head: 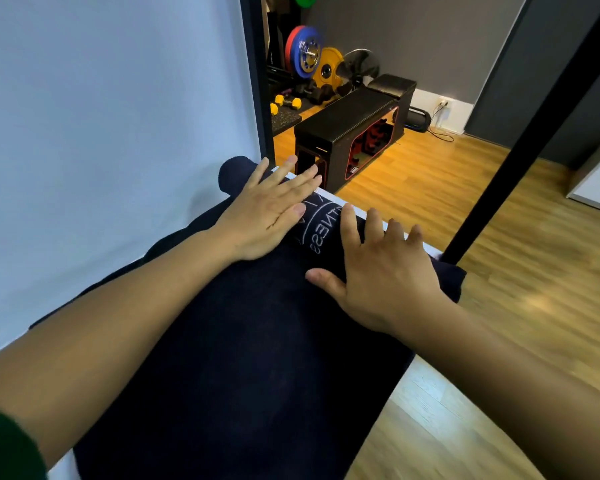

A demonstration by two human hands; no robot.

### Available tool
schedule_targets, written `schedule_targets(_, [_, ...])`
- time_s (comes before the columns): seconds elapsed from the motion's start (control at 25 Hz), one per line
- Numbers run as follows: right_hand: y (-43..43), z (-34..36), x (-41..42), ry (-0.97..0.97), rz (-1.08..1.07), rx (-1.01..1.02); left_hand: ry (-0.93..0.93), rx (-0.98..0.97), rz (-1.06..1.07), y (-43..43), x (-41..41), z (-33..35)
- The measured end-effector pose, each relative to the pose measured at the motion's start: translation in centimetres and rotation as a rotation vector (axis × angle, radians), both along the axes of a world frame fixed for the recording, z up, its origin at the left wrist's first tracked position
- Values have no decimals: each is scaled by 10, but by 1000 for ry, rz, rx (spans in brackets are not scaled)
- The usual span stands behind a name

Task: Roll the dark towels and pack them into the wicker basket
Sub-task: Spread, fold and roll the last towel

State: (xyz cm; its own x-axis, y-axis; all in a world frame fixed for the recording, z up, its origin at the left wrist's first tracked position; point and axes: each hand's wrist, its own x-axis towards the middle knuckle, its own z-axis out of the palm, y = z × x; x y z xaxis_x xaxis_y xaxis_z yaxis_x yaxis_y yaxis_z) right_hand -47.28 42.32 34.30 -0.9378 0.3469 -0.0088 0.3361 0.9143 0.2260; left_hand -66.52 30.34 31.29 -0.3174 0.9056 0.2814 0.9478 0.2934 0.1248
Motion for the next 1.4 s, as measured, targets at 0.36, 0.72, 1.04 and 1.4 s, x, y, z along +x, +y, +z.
schedule_targets(0.36, [-108,-4,51,-27,276,-146,-92,-20,-1,-119,40,-20])
schedule_targets(0.72, [-31,25,9,-91,109,-367,69,114,75,-104,42,10])
schedule_targets(1.04, [35,22,-13,-63,-11,-380,42,66,40,35,-10,14])
schedule_targets(1.4, [16,2,-3,75,98,64,-37,97,23,4,-5,4])
